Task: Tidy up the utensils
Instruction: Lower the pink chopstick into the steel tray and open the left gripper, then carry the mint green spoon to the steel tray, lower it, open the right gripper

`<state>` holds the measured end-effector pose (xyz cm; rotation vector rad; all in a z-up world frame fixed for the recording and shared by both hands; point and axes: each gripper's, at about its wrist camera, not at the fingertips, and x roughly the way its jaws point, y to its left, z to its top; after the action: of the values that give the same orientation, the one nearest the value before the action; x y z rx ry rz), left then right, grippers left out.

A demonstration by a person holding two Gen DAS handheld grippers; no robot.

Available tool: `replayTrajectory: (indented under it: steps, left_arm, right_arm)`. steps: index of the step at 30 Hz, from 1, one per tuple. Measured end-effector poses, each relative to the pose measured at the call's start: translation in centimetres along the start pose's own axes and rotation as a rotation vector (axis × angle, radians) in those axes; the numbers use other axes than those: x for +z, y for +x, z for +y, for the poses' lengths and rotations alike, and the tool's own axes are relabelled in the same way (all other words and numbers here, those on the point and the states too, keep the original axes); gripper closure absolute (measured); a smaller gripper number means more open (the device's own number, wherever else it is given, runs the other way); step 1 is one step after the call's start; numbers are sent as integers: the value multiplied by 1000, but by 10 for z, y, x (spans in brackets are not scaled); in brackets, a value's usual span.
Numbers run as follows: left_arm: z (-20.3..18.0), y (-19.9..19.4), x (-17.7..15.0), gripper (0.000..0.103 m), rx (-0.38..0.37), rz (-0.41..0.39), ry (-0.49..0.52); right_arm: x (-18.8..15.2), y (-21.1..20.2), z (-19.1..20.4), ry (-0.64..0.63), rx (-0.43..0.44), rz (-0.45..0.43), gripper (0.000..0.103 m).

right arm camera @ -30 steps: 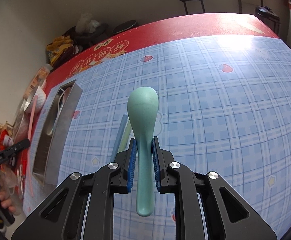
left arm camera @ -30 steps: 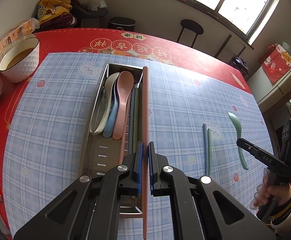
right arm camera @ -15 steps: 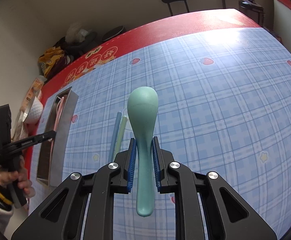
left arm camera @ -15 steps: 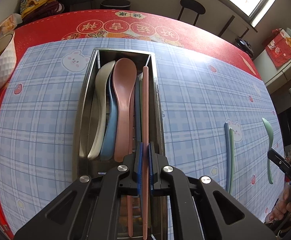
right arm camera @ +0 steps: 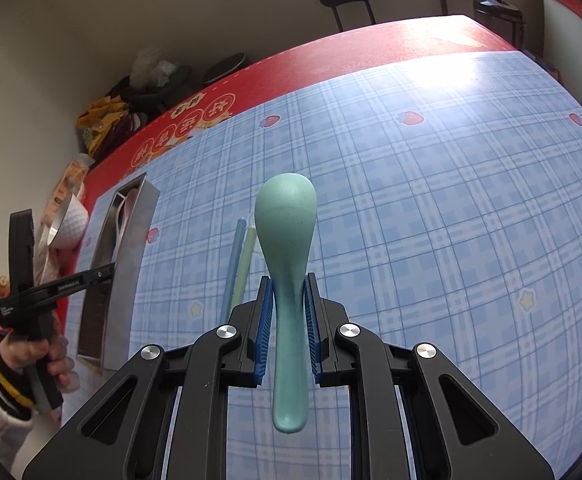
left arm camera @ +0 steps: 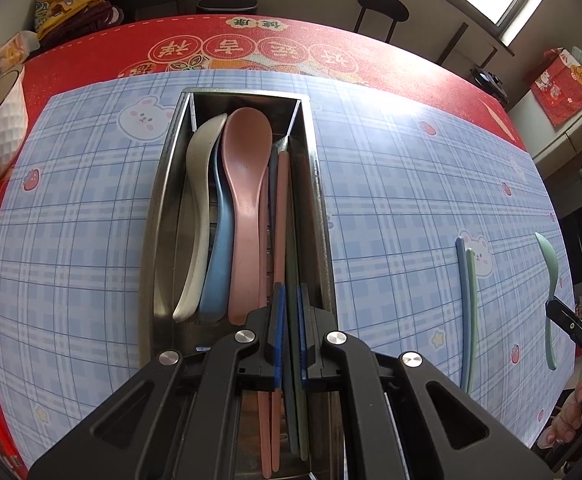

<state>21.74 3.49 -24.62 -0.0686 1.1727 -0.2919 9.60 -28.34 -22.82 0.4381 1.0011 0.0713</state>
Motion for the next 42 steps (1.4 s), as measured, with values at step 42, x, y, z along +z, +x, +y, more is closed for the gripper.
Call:
replayTrajectory:
  steps: [42]
  left_arm:
    - [67,-77,-40,87,36,-102,14]
  right_arm:
    - [36,134,223,-127,143,146,87]
